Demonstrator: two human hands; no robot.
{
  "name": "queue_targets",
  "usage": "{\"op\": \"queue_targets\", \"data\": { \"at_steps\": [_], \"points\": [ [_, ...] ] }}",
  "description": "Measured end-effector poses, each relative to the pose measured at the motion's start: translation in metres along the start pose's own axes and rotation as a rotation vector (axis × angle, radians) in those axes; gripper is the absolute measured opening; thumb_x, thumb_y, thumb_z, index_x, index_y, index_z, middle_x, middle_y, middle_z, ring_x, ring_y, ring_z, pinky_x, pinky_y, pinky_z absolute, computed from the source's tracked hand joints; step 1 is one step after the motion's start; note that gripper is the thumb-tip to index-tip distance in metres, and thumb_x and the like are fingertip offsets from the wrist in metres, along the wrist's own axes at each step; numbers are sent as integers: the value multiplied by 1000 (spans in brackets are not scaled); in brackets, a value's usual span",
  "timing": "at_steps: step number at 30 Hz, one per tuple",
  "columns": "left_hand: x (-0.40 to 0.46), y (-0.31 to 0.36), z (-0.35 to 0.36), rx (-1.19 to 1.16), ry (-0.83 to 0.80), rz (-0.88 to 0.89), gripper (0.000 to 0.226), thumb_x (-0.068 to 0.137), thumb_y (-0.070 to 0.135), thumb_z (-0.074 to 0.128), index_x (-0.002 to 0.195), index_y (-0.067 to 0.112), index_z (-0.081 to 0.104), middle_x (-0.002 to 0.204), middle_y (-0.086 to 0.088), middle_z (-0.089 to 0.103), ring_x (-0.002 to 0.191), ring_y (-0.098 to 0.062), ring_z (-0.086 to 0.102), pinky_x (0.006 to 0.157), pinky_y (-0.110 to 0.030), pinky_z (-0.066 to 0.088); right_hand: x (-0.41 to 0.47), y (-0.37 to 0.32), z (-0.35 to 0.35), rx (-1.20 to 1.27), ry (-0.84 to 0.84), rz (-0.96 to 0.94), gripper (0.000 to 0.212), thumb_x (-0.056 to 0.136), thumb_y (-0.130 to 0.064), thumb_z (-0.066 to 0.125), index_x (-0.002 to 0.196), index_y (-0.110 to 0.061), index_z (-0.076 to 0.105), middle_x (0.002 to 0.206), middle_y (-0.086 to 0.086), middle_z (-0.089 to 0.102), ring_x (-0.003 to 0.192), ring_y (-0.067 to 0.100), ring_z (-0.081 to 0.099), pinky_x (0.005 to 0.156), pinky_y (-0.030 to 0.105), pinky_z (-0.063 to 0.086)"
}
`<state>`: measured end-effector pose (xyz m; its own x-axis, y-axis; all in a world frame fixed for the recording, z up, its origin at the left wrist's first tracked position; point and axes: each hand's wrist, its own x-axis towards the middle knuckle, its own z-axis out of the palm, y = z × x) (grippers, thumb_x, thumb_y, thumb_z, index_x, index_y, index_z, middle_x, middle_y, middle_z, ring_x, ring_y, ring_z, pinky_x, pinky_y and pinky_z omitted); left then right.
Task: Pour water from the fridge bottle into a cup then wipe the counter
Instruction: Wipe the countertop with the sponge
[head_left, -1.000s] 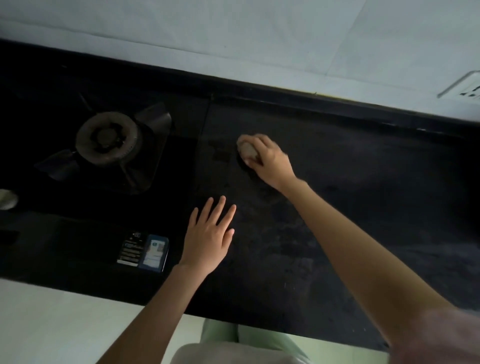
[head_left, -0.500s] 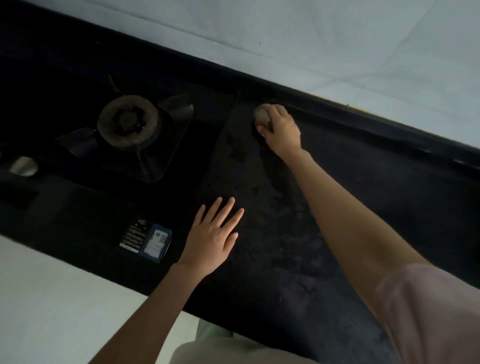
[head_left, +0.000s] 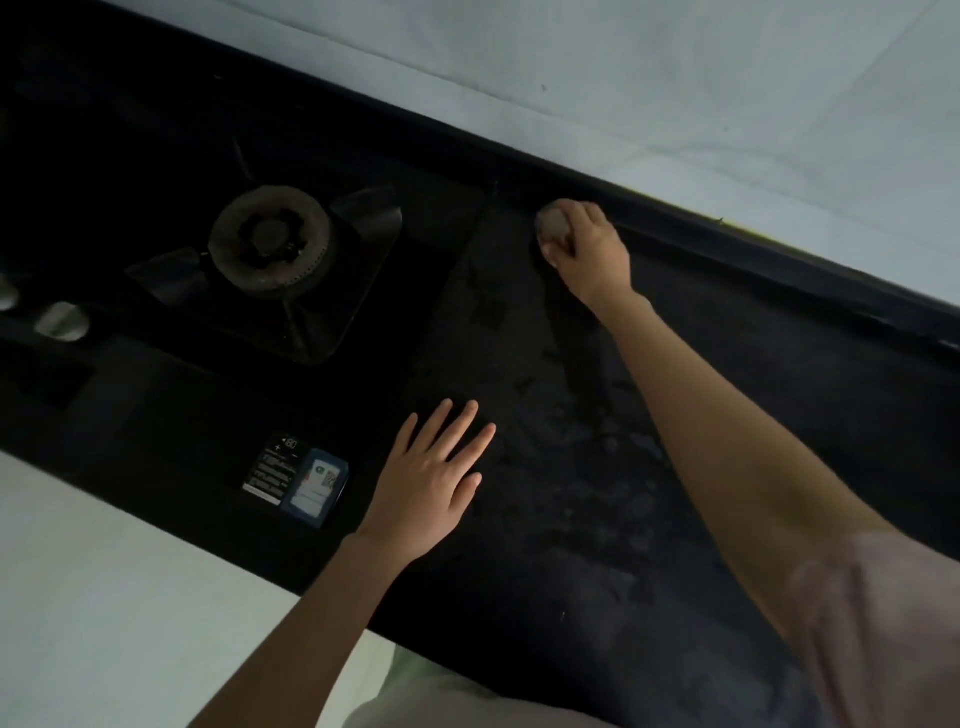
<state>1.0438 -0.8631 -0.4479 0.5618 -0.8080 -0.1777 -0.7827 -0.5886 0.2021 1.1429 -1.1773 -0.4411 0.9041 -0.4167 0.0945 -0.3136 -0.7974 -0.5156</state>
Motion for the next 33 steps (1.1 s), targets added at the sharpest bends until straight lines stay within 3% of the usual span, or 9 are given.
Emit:
{"op": "queue_targets", "data": {
  "at_steps": [5,8,11,14,19,22,26,30,33],
  "points": [
    [0,0,0,3,-1,0,55,93,39,40,146,28,35,157,-2,27,144,-27,25,114,-51,26,15,-42,32,70,-68,-113,51,84,-20,65,133,-15,51,133,12,50,114,36,52,95,42,44],
    [0,0,1,9,4,-3,55,92,39,41,146,28,35,157,-2,27,144,-27,26,114,-51,27,-29,-49,33,108,-123,-244,53,84,-22,66,134,-18,49,132,10,50,115,32,52,95,45,46],
    [1,0,2,26,-1,-7,56,92,39,41,146,28,34,157,-3,28,144,-27,26,114,-51,28,-86,-41,23,69,-126,-314,55,87,-24,63,139,-20,43,135,6,48,121,27,50,97,37,45],
    [1,0,3,24,-10,-16,56,92,40,43,146,29,35,157,-2,27,144,-26,25,114,-51,27,-99,-15,8,33,-64,-256,53,87,-25,64,137,-20,46,134,6,50,120,27,51,96,37,47],
    [0,-2,2,6,13,-1,55,93,40,45,146,28,36,156,-2,29,144,-26,26,114,-51,26,-36,-5,-2,45,13,-4,44,86,-20,65,128,-18,54,132,7,52,113,33,53,87,39,45],
    [0,-2,2,1,19,14,54,94,40,45,145,27,37,156,-3,30,144,-27,27,114,-50,27,-39,-23,2,42,-65,-92,48,86,-21,65,132,-21,51,134,6,50,116,30,51,92,38,45],
    [1,-1,0,42,-16,-2,56,93,41,42,147,29,33,158,-2,25,145,-25,22,115,-49,21,-129,-33,4,28,-145,-216,56,85,-23,67,137,-19,46,136,8,49,120,28,51,96,41,47],
    [2,2,-1,53,-31,-22,58,94,40,47,148,30,29,159,-2,20,147,-24,16,116,-48,16,-247,-23,-18,49,-72,-175,50,86,-18,69,133,-17,53,135,4,51,120,21,51,96,31,44],
    [1,3,-2,46,-35,-20,57,95,39,43,149,29,27,160,-1,16,147,-24,12,117,-47,13,-270,10,-39,27,-26,-76,48,86,-19,68,131,-20,53,133,4,53,117,24,54,90,39,53]
  ]
}}
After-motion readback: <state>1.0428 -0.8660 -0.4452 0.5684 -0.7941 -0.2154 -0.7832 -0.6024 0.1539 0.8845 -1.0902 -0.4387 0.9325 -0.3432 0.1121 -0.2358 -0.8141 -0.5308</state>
